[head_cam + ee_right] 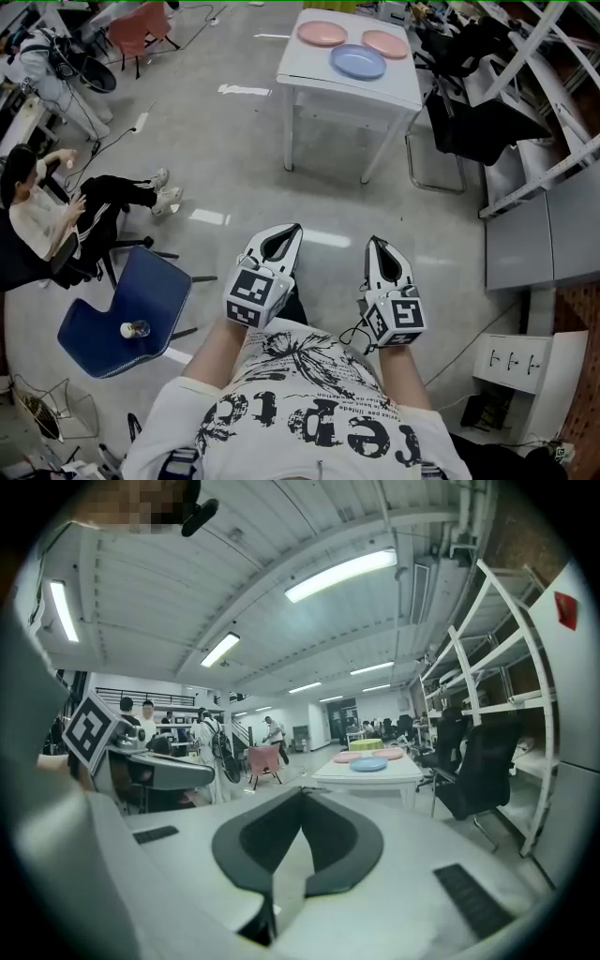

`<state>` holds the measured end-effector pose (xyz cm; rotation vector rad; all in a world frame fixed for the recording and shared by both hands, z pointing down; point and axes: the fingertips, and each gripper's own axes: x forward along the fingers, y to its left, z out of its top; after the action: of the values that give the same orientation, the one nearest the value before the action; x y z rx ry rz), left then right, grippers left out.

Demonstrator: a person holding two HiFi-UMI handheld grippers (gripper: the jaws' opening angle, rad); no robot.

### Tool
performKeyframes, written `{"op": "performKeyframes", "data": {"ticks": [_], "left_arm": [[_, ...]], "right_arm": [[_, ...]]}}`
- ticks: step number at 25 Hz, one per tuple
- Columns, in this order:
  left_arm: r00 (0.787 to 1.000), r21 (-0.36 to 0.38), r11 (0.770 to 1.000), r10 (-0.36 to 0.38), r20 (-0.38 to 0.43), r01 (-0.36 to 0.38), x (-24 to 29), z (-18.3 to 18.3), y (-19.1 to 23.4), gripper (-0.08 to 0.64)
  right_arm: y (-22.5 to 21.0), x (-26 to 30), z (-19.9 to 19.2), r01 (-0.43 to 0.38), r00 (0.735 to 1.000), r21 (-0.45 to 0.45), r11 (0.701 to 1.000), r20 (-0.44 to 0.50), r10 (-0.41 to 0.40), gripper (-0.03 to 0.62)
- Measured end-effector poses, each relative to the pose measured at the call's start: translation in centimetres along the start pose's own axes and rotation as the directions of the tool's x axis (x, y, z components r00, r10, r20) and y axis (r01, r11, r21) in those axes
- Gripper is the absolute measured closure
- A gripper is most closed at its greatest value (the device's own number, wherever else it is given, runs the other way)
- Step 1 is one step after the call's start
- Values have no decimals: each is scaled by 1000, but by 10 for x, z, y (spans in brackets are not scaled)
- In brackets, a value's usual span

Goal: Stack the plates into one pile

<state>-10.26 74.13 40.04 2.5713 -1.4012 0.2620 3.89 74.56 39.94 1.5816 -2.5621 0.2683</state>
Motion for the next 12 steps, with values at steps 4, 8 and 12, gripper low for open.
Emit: {"op": "performKeyframes", "data": {"ticks": [4, 8, 12], "left_arm": [[1000, -10, 1000, -13, -2, 13, 37, 13, 34, 557], [1000, -21, 999, -29, 4, 29, 84, 28, 73, 557], [999, -30, 998, -53, 7, 53, 136, 46, 121, 557]], "right_arm": [[-13, 45, 8, 18, 1000, -5, 1000, -21, -18, 591], [-35, 100, 19, 33, 998, -12, 999, -44, -33, 591], [-57, 163, 37, 70, 996, -20, 997, -50, -71, 591]]}}
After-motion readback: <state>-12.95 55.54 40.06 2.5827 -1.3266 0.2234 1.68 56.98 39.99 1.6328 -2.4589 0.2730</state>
